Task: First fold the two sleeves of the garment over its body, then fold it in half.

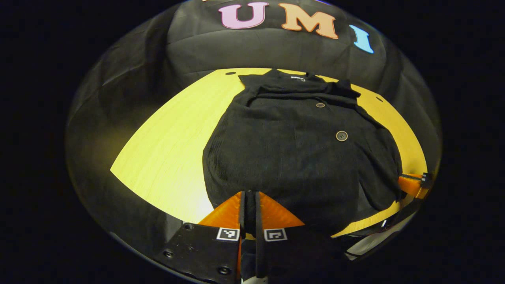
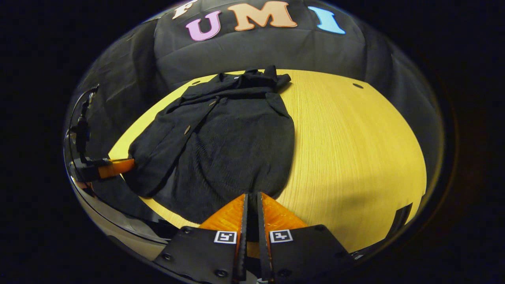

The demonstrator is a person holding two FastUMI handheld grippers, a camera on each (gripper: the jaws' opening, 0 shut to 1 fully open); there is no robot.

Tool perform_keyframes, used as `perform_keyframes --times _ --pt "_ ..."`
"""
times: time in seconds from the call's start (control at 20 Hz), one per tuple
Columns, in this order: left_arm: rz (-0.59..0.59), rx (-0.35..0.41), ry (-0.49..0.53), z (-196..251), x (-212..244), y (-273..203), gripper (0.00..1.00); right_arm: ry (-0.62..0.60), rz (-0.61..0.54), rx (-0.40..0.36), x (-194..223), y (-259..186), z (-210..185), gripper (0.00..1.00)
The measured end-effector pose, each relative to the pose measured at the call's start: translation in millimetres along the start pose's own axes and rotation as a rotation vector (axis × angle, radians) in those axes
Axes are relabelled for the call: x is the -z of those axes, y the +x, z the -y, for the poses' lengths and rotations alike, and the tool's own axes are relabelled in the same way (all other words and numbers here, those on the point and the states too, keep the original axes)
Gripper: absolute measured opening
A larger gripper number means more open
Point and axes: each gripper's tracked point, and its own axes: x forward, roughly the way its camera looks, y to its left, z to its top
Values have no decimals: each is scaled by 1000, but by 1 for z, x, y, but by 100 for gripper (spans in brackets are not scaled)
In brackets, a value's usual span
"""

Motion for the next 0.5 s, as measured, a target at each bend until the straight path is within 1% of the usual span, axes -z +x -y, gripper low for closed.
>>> perform_keyframes --times 0.05,0.1,0.15,0.2,0.3,0.4,0.5 --pt "-15 3 1 -1 0 -1 6 36 -9 -11 -2 1 -1 10" --pt "-30 5 -6 -1 -1 -1 2 65 -15 -16 -5 -1 -1 10" --pt "-44 7 -18 -1 -2 -2 2 82 -13 -12 -9 -3 -1 10" --pt "-64 9 -31 -2 -3 -1 0 89 4 -10 -18 -5 -3 10" --pt "-81 15 -77 -1 -13 -2 0 82 54 -16 -43 -11 -11 10" --pt "-52 27 -111 3 -42 0 0 55 99 -39 -74 -15 -21 10" --pt "20 47 -133 10 -89 3 0 37 138 -47 -112 -11 -23 9"
